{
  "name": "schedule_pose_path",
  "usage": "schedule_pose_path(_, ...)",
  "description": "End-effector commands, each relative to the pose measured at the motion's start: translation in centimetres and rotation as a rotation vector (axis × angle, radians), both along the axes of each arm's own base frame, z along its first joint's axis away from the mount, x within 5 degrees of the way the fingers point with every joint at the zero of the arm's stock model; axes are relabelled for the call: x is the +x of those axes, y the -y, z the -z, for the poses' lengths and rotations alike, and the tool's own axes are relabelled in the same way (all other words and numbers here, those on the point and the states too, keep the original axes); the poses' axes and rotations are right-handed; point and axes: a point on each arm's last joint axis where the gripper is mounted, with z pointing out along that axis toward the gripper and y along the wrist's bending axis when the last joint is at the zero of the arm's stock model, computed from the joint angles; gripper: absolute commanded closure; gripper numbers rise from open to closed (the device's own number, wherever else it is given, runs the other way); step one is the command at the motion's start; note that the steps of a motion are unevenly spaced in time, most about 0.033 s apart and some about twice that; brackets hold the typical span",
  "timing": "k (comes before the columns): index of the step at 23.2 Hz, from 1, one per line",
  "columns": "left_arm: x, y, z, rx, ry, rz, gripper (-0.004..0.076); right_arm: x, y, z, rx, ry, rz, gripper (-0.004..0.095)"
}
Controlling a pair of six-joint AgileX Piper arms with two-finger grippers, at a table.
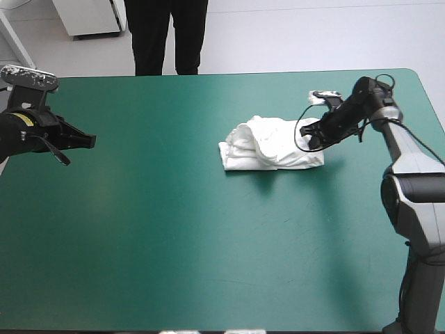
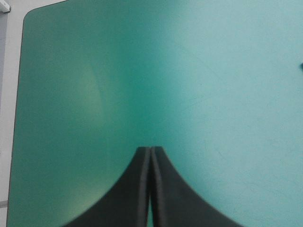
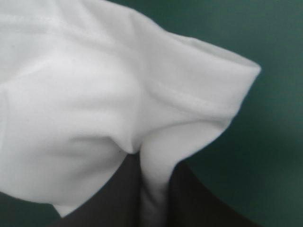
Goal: Fold the cloth
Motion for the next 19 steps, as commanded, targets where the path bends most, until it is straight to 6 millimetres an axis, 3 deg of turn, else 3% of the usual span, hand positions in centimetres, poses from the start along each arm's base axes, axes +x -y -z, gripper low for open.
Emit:
schedule_pose_path(1, -0.6, 0.0, -1.7, -0.018, 0.112, -0.002, 0.0733, -2.2, 4.0, -4.8, -0.027, 0.069, 0.072, 0.0908)
schedule_pose_path(5, -0.6, 0.0, -1.7, -0.016, 0.119, 0.001, 0.0733, -5.1, 8.8, -5.4, -0.104, 0.042, 0.173, 0.0908)
schedule_pose_path(9, -0.6, 0.0, -1.7, -0.016, 0.120, 0.001, 0.0733, -8.1, 12.2, -5.8, -0.168, 0.022, 0.254, 0.0908)
schedule_pose_path(14, -0.6, 0.0, -1.8, -0.017, 0.127, 0.002, 0.0733, -11.1, 14.8, -4.9, -0.251, -0.019, 0.315, 0.0908)
schedule_pose_path(19, -0.6, 0.3, -1.8, -0.037, 0.125, 0.012, 0.0733, -12.2, 16.3, -2.4, -0.276, -0.059, 0.348, 0.0908)
